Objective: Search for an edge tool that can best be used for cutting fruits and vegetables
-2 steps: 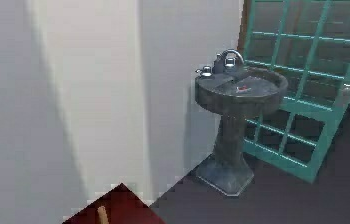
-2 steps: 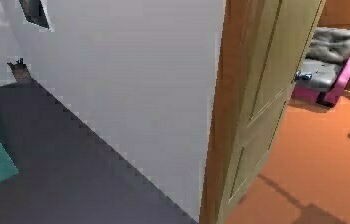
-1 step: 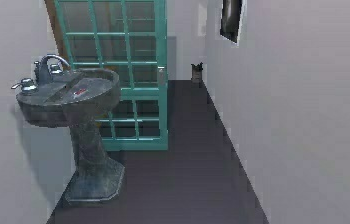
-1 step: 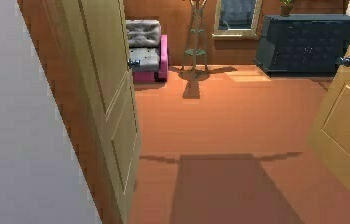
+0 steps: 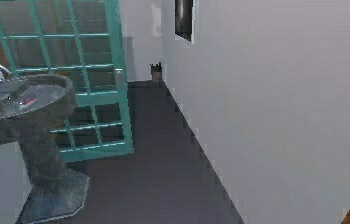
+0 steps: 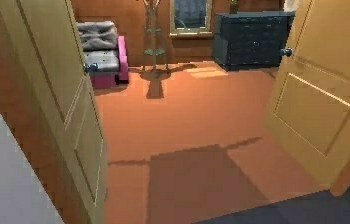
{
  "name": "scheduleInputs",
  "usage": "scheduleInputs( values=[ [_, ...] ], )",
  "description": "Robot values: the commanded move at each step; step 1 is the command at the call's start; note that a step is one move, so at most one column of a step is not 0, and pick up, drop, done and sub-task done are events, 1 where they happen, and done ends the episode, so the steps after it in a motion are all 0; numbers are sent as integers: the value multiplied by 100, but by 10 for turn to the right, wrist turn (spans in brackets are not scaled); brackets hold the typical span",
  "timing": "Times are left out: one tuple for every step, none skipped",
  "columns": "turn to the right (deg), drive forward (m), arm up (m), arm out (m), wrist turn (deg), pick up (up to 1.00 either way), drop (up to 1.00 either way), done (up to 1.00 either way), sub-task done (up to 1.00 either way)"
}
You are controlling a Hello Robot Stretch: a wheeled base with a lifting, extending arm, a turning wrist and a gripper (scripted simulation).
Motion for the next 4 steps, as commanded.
scheduleInputs(
  values=[
    [0,100,0,0,0,0,0,0,0],
    [60,0,0,0,0,0,0,0,0],
    [0,55,0,0,0,0,0,0,0],
    [-150,0,0,0,0,0,0,0,0]
  ],
)
